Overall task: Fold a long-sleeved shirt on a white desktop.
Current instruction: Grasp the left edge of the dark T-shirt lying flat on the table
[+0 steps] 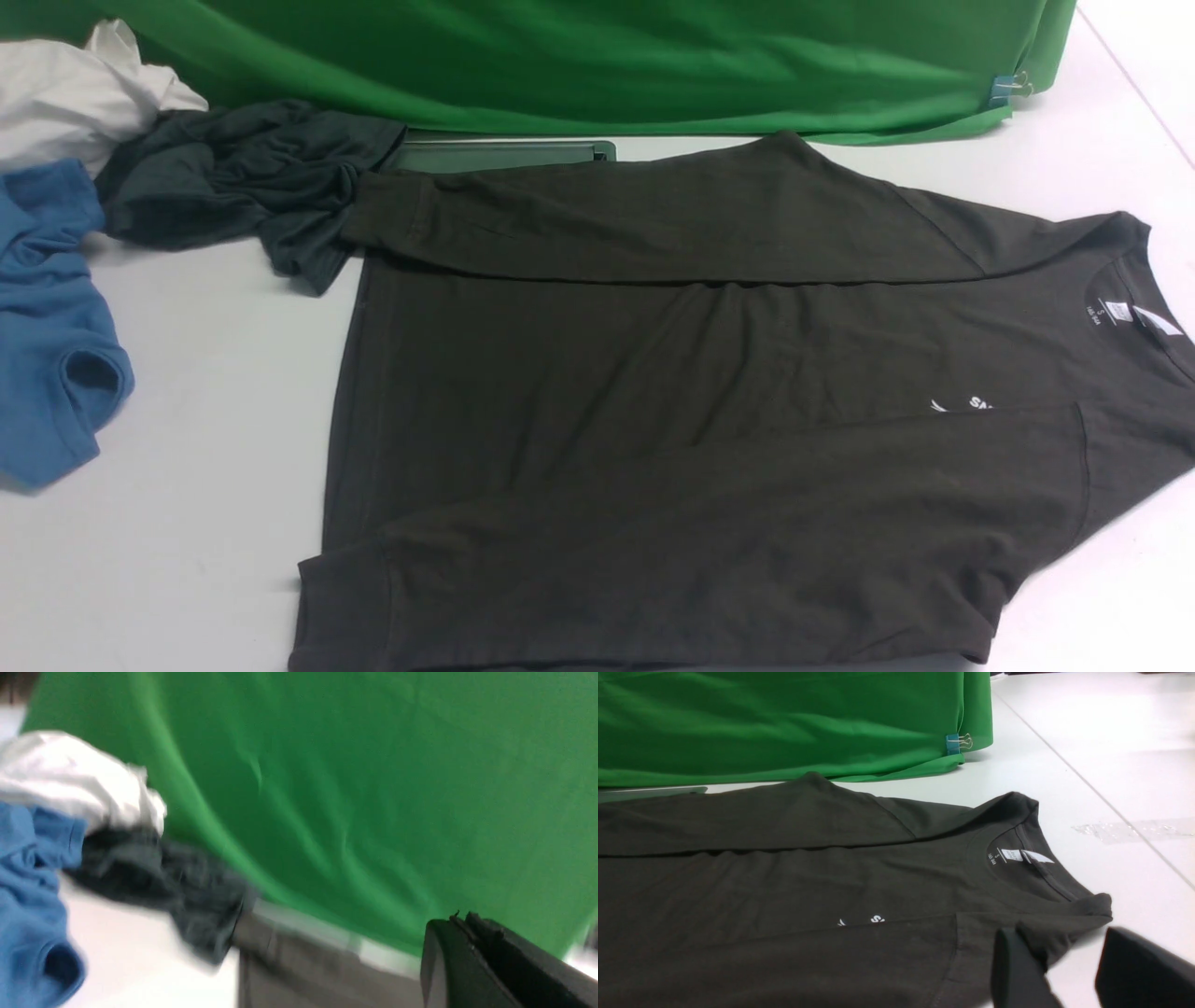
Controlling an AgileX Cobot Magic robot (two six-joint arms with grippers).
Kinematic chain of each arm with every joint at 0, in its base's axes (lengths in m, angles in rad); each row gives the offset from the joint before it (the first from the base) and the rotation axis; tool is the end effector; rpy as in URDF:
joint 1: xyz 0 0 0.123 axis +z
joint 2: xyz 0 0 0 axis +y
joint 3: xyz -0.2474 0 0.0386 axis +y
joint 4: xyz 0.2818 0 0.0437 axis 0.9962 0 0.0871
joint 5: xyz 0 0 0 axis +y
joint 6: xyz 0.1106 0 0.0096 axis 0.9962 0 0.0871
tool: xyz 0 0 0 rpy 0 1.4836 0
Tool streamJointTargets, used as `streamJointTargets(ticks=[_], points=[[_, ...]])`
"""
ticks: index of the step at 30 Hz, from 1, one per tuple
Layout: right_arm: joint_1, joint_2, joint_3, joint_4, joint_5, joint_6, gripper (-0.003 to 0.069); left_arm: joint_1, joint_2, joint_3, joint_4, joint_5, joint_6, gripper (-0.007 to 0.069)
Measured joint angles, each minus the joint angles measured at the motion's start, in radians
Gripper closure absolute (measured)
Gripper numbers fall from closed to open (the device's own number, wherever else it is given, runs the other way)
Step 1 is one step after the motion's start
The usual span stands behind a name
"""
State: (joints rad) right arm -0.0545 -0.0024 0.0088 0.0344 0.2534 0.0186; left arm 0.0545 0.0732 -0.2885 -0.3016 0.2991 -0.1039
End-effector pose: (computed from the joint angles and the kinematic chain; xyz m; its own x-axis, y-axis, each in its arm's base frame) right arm 0.1438 -0.0069 0.1838 -0.1687 0.0612 -0.9838 0.0548 0.9971 0.0526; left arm 0.1330 -0.0025 0.2842 0.0022 -0.3818 -0.9242 0.0368 0.9236 -0.3815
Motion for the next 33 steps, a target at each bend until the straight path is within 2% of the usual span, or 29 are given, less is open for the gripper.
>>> streamJointTargets(ticks=[1,2,4,7,13,14,15,16,22,29,33], points=[[0.0,0.0,0.0,0.0,0.0,0.0,0.0419,0.0,0.044,-0.062,-0.032,0.113,0.084,0.0604],[0.0,0.0,0.0,0.0,0.0,0.0,0.0419,0.0,0.053,-0.072,-0.039,0.131,0.104,0.0604],[0.0,0.0,0.0,0.0,0.0,0.0,0.0419,0.0,0.185,-0.187,-0.152,0.395,0.313,0.0604],[0.0,0.0,0.0,0.0,0.0,0.0,0.0419,0.0,0.337,-0.255,-0.269,0.582,0.49,0.0604],[0.0,0.0,0.0,0.0,0.0,0.0,0.0419,0.0,0.536,-0.276,-0.382,0.613,0.641,0.0604],[0.0,0.0,0.0,0.0,0.0,0.0,0.0419,0.0,0.603,-0.276,-0.415,0.625,0.725,0.0604],[0.0,0.0,0.0,0.0,0.0,0.0,0.0419,0.0,0.61,-0.276,-0.419,0.626,0.734,0.0604],[0.0,0.0,0.0,0.0,0.0,0.0,0.0419,0.0,0.652,-0.276,-0.441,0.631,0.79,0.0604],[0.0,0.0,0.0,0.0,0.0,0.0,0.0419,-0.021,0.849,-0.282,-0.529,0.591,0.938,0.0604],[0.0,0.0,0.0,0.0,0.0,0.0,0.0419,-0.191,0.997,-0.336,-0.465,0.567,0.974,0.0604],[0.0,0.0,0.0,0.001,-0.021,0.0,0.0419,-0.221,1.041,-0.376,-0.406,0.591,0.957,0.0604]])
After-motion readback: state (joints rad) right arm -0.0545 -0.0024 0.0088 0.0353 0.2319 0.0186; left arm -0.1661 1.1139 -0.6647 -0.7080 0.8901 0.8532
